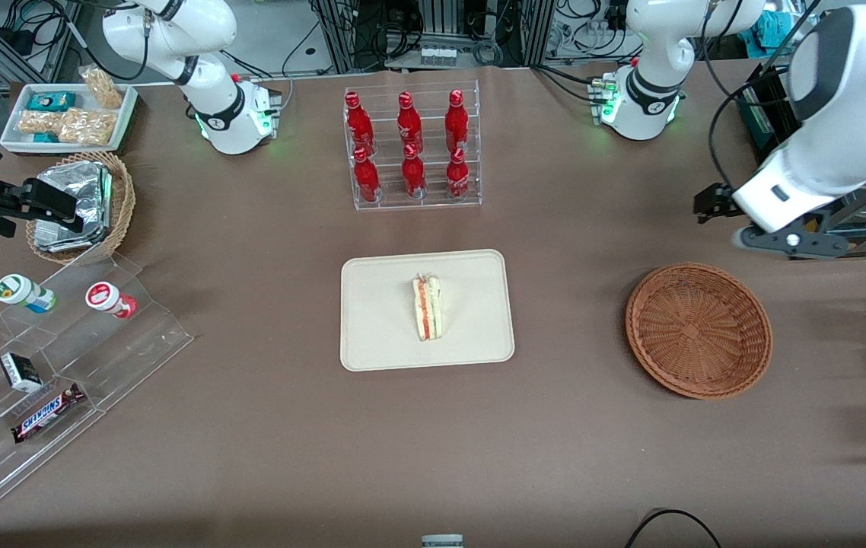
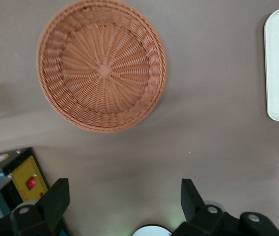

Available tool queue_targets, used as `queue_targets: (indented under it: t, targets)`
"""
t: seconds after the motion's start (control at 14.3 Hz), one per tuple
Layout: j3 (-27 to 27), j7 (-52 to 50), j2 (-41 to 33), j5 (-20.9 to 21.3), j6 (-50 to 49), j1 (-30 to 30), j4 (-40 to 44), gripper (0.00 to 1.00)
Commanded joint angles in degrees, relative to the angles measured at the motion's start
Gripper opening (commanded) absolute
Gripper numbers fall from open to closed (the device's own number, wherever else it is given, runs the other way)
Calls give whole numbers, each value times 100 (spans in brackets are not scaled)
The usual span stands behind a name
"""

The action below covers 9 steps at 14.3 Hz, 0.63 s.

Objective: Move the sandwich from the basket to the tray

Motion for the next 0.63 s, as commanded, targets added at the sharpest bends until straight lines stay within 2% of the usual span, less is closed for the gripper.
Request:
queue_targets:
  t: [0.0, 0.21, 0.56]
  targets:
    - [-32, 188, -49, -25, -95, 145, 424, 100]
    - [258, 153, 55, -121, 19, 145, 767, 100]
    - [346, 109, 170, -297, 11, 153, 962, 100]
